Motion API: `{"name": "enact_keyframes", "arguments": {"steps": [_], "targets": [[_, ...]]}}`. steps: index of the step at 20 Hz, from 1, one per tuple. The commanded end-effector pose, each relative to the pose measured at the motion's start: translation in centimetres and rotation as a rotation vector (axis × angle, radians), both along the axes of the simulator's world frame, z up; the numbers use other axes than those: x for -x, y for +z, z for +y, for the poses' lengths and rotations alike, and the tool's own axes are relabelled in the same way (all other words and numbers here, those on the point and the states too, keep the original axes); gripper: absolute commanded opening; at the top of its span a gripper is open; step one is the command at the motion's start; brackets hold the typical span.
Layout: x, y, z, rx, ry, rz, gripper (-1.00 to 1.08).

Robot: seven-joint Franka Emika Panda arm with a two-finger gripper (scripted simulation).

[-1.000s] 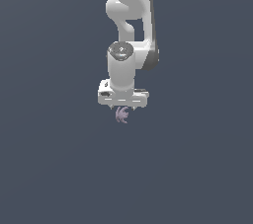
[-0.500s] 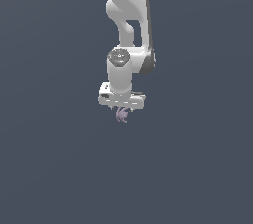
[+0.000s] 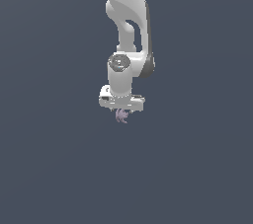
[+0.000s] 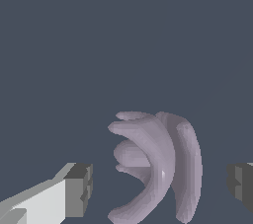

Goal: Pick up the object and move it to a goal position.

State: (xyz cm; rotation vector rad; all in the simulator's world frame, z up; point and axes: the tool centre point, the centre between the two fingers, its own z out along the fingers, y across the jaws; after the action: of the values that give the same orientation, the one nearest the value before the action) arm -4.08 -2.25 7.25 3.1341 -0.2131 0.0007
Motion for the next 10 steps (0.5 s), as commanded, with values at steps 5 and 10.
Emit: {"name": "enact_keyframes", "arguments": {"steps": [5,10], "targets": [[0.1,-2.7,0.0,0.000,-0.002,0.000,1.00],[0.0,-3.2,0.0,0.000,-0.002,0.000,-1.00]]}}
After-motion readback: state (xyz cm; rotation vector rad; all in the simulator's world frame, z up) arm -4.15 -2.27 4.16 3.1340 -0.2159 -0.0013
